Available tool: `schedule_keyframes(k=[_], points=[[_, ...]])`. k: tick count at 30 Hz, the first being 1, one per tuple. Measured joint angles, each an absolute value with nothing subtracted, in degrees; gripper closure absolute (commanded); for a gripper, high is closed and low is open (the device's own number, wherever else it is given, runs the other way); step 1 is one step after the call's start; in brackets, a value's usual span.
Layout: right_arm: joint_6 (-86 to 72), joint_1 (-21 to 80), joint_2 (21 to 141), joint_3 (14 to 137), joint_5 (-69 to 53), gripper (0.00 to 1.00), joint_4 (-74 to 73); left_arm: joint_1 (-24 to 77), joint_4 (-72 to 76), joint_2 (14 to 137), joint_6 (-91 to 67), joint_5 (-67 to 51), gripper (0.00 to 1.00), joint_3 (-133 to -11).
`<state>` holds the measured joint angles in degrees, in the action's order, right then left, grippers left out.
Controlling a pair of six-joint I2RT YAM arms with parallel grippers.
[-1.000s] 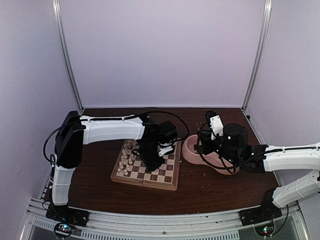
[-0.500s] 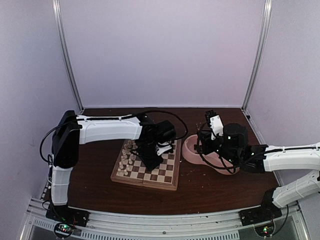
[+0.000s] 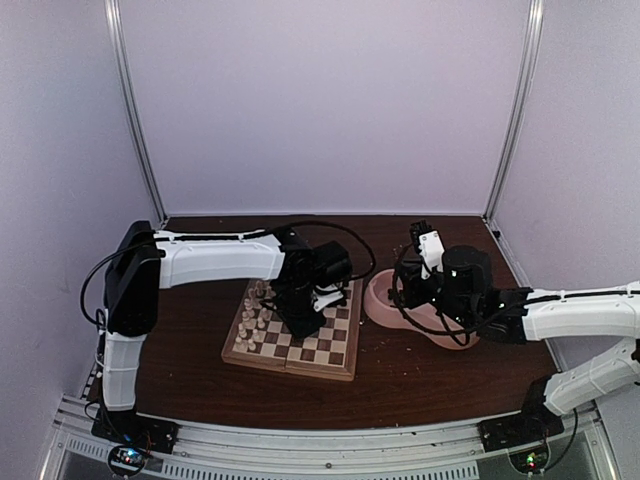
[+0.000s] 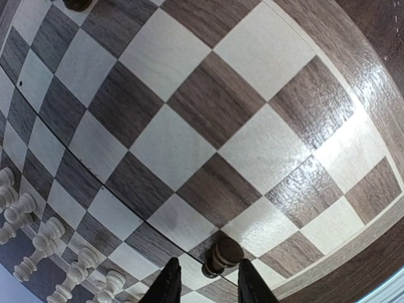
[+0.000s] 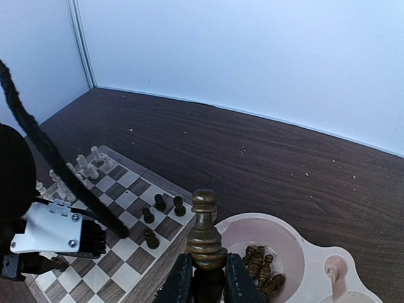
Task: Set up the chess pieces on the board
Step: Place the chess pile in the storage box.
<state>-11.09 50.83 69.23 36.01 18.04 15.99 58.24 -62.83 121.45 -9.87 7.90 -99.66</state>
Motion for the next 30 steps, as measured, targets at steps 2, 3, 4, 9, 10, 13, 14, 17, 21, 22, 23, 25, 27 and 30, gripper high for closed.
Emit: schedule_keyframes(k=[2, 3, 4, 9, 10, 13, 14, 17, 21, 22, 23, 25, 27, 30], points=[[-11.86, 50.02, 70.30, 36.29, 18.04, 0.94, 15.42, 58.24, -62.85, 121.56, -9.78, 7.81, 0.67, -99.66], [-12.16, 49.60, 70.89, 36.45, 18.02, 0.94, 14.87, 58.24, -62.83, 121.62, -9.69, 7.66, 0.66, -99.66], [-12.53, 49.06, 71.57, 36.62, 18.00, 0.94, 14.26, 58.24, -62.85, 121.71, -9.61, 7.33, 0.66, -99.66], [-15.49, 45.93, 75.29, 38.52, 16.40, 0.94, 11.66, 58.24, -62.83, 121.95, -9.21, 4.99, 0.64, -99.66], [-16.34, 45.01, 76.38, 39.16, 15.66, 0.93, 10.94, 58.24, -62.83, 121.95, -9.13, 4.58, 0.63, -99.66], [-18.41, 42.78, 79.81, 40.73, 13.28, 0.86, 9.41, 58.24, -62.61, 121.95, -8.88, 3.49, 0.63, -99.66], [-18.79, 42.28, 80.93, 41.19, 12.49, 0.86, 8.99, 58.24, -62.54, 121.95, -8.84, 3.22, 0.63, -99.66], [-20.32, 40.95, 85.03, 43.31, 9.76, 0.83, 7.05, 58.24, -62.43, 121.95, -8.82, 2.70, 0.63, -99.63], [-21.50, 40.45, 88.77, 45.06, 7.25, 0.77, 5.56, 58.24, -62.37, 121.95, -8.69, 2.59, 0.63, -99.59], [-21.58, 40.38, 89.23, 45.28, 6.79, 0.76, 5.28, 58.24, -62.37, 121.95, -8.67, 2.61, 0.63, -99.59], [-21.80, 40.34, 89.58, 45.54, 6.48, 0.75, 4.80, 58.24, -62.35, 121.95, -8.64, 2.76, 0.63, -99.55], [-21.96, 40.21, 89.84, 45.71, 6.11, 0.70, 4.38, 58.24, -62.30, 121.95, -8.62, 3.05, 0.64, -99.42], [-22.46, 40.10, 89.86, 45.74, 6.02, 0.67, 4.21, 58.24, -62.33, 121.95, -8.54, 3.36, 0.64, -99.31], [-22.65, 39.81, 90.00, 45.78, 5.89, 0.64, 4.01, 58.24, -62.33, 121.95, -8.40, 3.46, 0.64, -99.22]])
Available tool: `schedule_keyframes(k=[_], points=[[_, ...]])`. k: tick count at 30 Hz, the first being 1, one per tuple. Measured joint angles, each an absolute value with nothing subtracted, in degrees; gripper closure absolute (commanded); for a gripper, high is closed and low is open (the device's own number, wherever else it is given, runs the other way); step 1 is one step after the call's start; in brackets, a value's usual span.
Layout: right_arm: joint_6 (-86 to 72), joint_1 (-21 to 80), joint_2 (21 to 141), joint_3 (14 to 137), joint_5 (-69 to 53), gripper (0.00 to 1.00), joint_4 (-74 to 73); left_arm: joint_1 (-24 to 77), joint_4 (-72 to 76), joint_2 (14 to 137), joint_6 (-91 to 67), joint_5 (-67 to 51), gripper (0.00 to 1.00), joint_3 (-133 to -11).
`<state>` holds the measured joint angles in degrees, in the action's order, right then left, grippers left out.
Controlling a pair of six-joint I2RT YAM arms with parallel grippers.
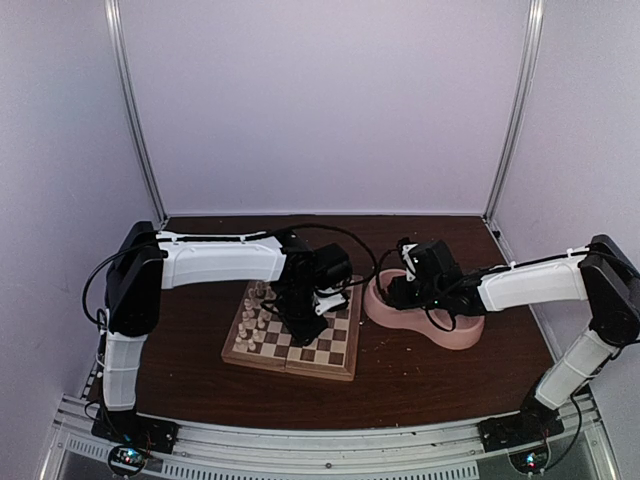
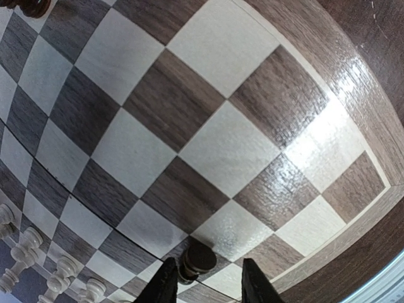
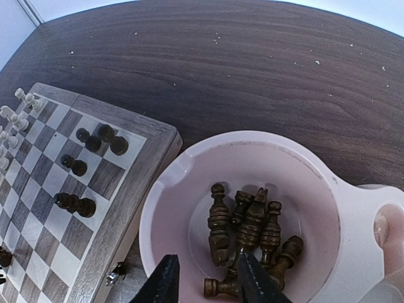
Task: Set up the chess pieces on the board
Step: Place the chess pile in the storage box, then pick up the chess pile from the chessboard.
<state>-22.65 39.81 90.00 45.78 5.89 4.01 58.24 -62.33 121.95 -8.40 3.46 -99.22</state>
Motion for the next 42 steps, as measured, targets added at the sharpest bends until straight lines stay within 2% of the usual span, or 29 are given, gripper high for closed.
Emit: schedule_keyframes(k=[15, 18, 23, 34, 42], points=[[-22.85, 39.77, 88.68, 45.74, 3.27, 0.63, 4.91, 58.24, -62.33, 122.93, -8.27, 4.71, 0.64, -99.11], [-22.92, 39.77, 88.47, 45.65, 2.74, 0.63, 5.34, 58.24, -62.33, 123.59, -8.14, 4.93, 0.71, -99.11], [-22.92, 39.77, 88.40, 45.47, 2.13, 0.63, 5.87, 58.24, -62.30, 123.61, -7.97, 5.30, 0.88, -99.11], [-22.74, 39.77, 84.75, 41.47, -1.72, 0.63, 11.05, 58.24, -59.77, 122.28, -8.62, 6.31, 0.93, -97.41], [-21.93, 39.97, 80.38, 36.58, -8.19, 0.63, 19.64, 56.27, -48.88, 108.60, -13.47, 2.48, 0.97, -86.11]])
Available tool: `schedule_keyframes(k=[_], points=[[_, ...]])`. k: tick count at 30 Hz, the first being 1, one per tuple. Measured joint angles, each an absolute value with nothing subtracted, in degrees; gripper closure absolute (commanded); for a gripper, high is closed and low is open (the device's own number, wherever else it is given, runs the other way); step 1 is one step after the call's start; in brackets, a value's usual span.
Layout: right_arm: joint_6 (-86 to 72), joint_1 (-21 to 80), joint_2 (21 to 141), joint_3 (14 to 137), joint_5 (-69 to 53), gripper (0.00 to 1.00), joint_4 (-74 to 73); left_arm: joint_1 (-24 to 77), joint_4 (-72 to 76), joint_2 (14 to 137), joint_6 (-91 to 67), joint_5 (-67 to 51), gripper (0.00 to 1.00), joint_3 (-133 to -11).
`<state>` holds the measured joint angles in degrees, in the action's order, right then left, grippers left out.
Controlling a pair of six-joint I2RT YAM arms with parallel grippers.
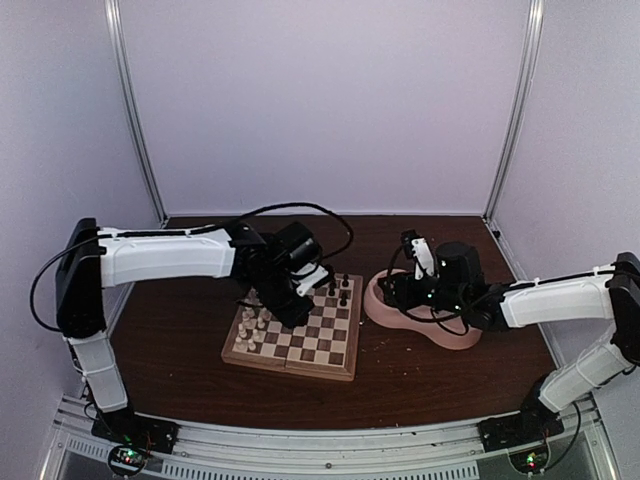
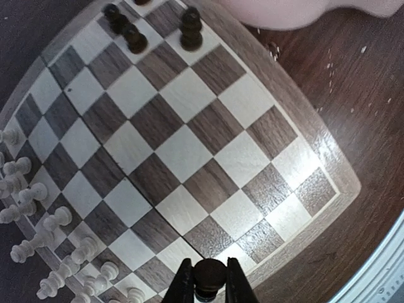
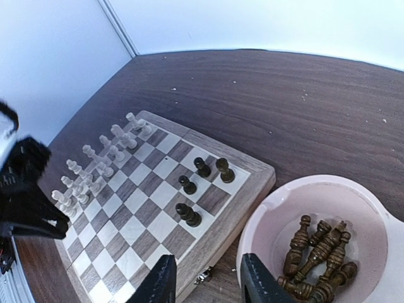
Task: Set up the chess pieces on the board
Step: Pick up the chess pile from the chessboard, then pass from the left arm to the right
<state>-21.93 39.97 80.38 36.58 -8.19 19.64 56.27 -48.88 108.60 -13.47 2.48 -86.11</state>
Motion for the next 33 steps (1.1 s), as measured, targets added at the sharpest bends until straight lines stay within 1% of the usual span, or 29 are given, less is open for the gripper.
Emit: schedule_keyframes(k=[4, 8, 13, 17, 22, 29, 33], points=[[-20.36, 41.65, 80.31, 36.05, -10.72, 0.62, 22.87, 50.83, -37.69, 98.08, -18.50, -4.71, 0.98, -75.88], [-17.17, 46.11, 81.03, 36.16, -13.06, 0.61, 25.67, 45.45, -24.69, 90.28, -24.62, -12.47, 0.98, -65.19], [-13.17, 51.42, 84.14, 36.56, -16.03, 0.60, 28.18, 45.12, -6.92, 84.60, -32.08, -20.01, 0.98, -54.08], [-11.99, 53.12, 86.04, 37.30, -18.55, 0.60, 30.06, 45.32, 6.90, 82.46, -38.26, -24.45, 0.98, -47.44], [-11.77, 54.11, 86.87, 38.26, -20.97, 0.60, 31.90, 45.34, 18.52, 82.15, -43.72, -27.90, 0.98, -44.31], [-10.61, 55.22, 86.91, 40.18, -22.39, 0.59, 31.77, 46.11, 28.84, 84.07, -47.75, -30.85, 0.98, -44.12], [-10.63, 55.33, 87.02, 40.62, -23.70, 0.60, 31.79, 47.55, 31.24, 86.56, -48.38, -32.16, 0.98, -44.12]])
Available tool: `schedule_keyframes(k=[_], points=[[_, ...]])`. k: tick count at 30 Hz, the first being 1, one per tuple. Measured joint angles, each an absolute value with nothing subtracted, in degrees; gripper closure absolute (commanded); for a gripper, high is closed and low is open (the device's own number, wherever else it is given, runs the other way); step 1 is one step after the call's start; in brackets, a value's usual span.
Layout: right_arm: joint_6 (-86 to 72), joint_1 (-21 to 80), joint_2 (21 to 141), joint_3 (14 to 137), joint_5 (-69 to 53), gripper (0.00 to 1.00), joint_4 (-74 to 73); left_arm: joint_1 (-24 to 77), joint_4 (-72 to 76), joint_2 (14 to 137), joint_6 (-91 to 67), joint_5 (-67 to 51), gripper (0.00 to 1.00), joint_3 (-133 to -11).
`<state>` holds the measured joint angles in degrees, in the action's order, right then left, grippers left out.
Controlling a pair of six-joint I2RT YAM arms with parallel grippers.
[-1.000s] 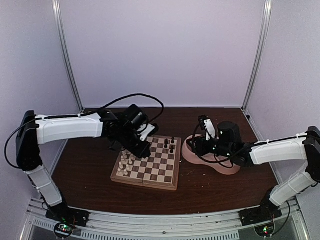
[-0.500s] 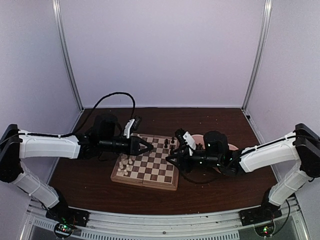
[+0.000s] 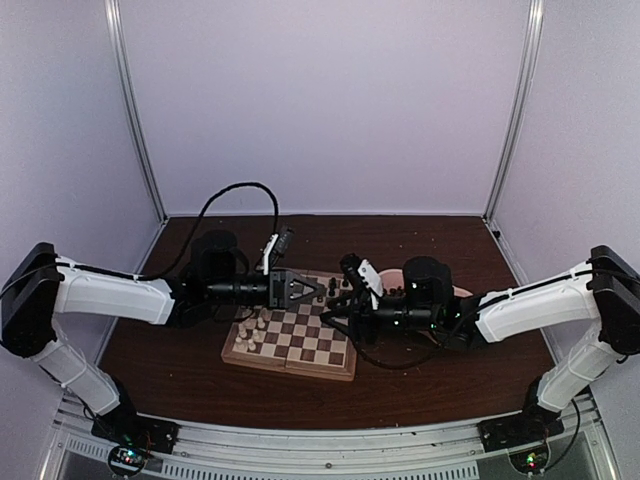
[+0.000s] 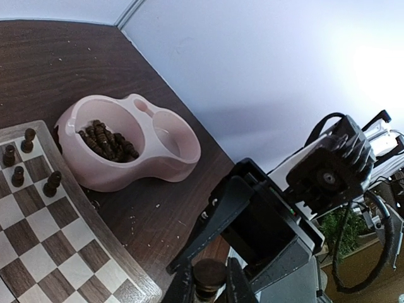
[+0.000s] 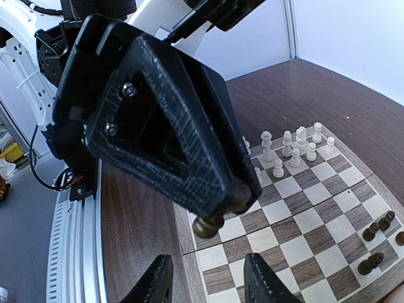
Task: Set up the chess pieces on the board
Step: Pass from the left arm to the right
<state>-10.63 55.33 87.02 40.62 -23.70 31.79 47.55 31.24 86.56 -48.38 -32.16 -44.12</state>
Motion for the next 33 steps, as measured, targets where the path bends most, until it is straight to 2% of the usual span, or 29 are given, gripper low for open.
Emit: schedule_keyframes(k=[16, 22, 27, 33], points=[[-12.38, 55.44, 87.11, 40.88, -24.93, 0.68, 32.64, 49.84, 32.47, 87.57, -47.40, -33.21, 0.97, -44.69], [-13.34, 55.53, 86.65, 40.88, -24.77, 0.80, 32.91, 49.89, 32.29, 88.23, -46.89, -33.21, 0.97, -44.71], [-13.69, 55.53, 85.80, 40.69, -24.12, 0.86, 32.84, 49.89, 32.29, 88.47, -46.72, -33.19, 0.96, -45.10], [-13.93, 55.53, 85.06, 40.51, -23.27, 0.94, 32.47, 49.87, 32.29, 88.49, -45.95, -32.97, 0.86, -45.54]])
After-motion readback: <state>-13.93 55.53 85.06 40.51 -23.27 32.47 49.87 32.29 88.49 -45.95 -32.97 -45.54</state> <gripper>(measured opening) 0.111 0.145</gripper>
